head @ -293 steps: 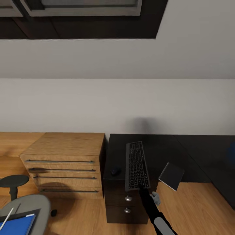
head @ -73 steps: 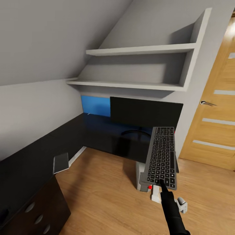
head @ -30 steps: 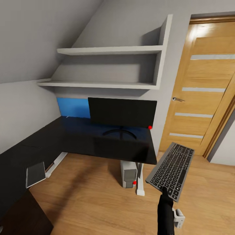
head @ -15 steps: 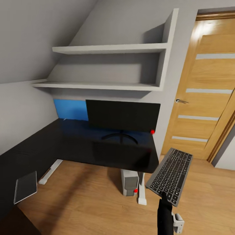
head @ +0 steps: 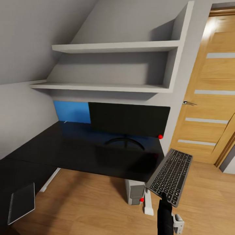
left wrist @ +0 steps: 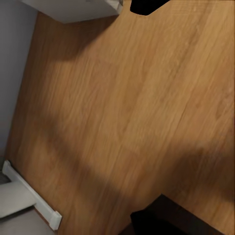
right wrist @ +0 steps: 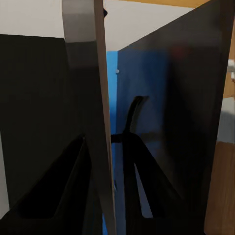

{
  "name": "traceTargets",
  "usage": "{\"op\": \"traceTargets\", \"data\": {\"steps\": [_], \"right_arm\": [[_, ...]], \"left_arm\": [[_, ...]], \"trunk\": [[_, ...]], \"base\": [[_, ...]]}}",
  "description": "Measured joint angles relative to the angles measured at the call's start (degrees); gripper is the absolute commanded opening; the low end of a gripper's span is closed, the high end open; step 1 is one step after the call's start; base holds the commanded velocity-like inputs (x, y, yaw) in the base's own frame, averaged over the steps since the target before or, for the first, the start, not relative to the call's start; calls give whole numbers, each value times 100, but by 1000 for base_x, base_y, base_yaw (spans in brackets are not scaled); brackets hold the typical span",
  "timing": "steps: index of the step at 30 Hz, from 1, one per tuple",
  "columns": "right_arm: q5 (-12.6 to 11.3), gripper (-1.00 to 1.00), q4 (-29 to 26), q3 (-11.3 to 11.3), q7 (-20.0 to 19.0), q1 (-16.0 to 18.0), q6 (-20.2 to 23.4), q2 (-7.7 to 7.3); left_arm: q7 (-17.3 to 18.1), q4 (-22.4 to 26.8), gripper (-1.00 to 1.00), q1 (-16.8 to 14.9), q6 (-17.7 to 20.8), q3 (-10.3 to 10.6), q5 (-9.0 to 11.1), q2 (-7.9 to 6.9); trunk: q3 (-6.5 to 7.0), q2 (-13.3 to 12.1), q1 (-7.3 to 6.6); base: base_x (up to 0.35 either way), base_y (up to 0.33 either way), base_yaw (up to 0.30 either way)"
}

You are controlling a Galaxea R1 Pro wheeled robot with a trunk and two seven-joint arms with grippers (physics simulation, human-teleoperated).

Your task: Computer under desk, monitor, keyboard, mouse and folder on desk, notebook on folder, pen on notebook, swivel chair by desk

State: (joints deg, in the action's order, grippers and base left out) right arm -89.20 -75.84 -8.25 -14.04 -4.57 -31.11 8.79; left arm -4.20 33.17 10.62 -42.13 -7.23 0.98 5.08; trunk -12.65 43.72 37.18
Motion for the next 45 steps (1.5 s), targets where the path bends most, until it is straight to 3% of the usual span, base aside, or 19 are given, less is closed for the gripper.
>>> {"op": "traceTargets", "data": {"steps": [8, 11, 24, 33, 45], "right_arm": [[10, -100, -4, 51, -1, 0, -9, 0], [11, -100, -1, 228, 6, 0, -11, 1], [24, -100, -6, 528, 13, 0, -5, -1], [27, -100, -6, 565, 14, 0, -5, -7], [37, -100, -5, 569, 7, 0, -8, -7]], "left_arm": [[7, 0, 100, 0, -2, -1, 0, 5], [0, -2, 100, 0, -28, 17, -3, 32], [3, -11, 100, 0, -27, 30, -24, 43], [15, -11, 100, -1, -11, 35, -30, 44], [-38, 28, 100, -1, -48, 18, 5, 103]], "trunk": [[0, 0, 1], [0, 0, 1], [0, 1, 0], [0, 1, -2], [0, 0, 1]], "base": [[10, 303, 0], [2, 46, 0], [168, 44, 0], [272, 0, 0], [21, 0, 0]]}}
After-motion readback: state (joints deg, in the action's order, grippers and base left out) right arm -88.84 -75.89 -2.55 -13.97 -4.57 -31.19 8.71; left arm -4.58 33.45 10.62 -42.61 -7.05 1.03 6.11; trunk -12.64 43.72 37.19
